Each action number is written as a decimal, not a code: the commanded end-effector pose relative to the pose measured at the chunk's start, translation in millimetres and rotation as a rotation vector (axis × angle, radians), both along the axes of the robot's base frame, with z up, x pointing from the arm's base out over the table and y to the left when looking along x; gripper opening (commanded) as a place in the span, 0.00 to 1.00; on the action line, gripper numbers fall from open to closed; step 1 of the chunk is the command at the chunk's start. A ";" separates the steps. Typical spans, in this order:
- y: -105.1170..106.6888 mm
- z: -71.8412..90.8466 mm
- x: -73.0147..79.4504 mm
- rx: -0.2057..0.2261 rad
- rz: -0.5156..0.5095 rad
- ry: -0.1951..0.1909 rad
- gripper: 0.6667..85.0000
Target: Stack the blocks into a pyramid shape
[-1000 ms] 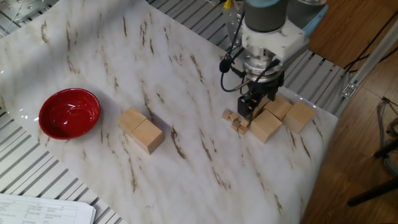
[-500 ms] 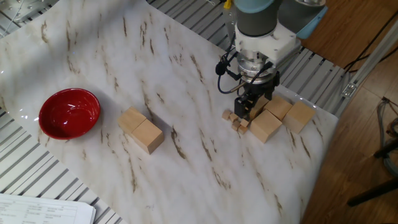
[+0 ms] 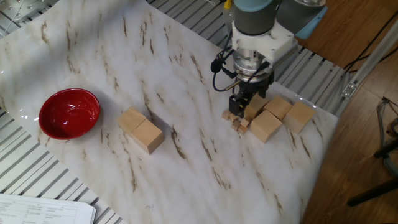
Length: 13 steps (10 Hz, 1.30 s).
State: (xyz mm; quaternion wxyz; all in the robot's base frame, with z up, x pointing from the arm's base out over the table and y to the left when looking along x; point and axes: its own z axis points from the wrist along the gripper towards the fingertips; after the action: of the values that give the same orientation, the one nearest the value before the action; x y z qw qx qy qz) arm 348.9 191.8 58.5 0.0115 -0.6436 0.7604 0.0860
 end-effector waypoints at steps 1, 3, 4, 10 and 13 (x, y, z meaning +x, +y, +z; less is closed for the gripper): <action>-0.3 8.6 1.9 0.010 -0.019 0.029 0.94; -5.6 8.8 -5.3 -0.005 0.027 0.050 0.94; -8.4 8.7 -7.2 -0.013 0.054 0.054 0.94; -7.3 11.5 -21.4 0.004 0.131 0.099 0.94; -15.7 11.6 -24.4 -0.030 0.094 0.102 0.96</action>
State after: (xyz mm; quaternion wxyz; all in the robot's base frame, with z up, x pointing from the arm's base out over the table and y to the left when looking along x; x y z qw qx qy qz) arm 327.7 176.0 67.5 -0.0399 -0.6838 0.7209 0.1056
